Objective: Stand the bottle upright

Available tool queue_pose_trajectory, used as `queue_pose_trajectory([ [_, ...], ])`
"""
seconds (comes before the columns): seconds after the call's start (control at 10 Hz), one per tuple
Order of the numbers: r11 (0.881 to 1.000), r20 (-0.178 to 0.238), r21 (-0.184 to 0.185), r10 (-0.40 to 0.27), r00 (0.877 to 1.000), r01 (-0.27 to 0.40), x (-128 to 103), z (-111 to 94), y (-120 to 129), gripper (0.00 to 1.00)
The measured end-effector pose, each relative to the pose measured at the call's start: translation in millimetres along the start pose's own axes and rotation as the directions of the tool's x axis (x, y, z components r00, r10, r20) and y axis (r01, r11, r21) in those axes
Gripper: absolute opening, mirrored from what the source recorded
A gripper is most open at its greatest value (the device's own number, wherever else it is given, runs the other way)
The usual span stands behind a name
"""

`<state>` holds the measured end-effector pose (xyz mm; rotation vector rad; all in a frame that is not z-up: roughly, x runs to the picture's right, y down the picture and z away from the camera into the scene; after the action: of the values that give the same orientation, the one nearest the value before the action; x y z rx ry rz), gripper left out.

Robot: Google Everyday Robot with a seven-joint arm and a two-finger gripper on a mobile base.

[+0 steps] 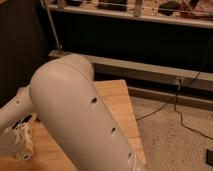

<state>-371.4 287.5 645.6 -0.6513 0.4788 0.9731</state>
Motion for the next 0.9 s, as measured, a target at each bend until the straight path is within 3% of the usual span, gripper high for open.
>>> queue_pose_trajectory([
  [0.6, 0.999, -0.033, 0.041, -0.018, 0.999, 0.019, 10.4, -28.2, -20.2, 0.28],
  [0.9, 1.0, -0.048, 0.024, -0.014, 0.999, 0.015, 12.9, -36.9, -23.7, 0.28],
])
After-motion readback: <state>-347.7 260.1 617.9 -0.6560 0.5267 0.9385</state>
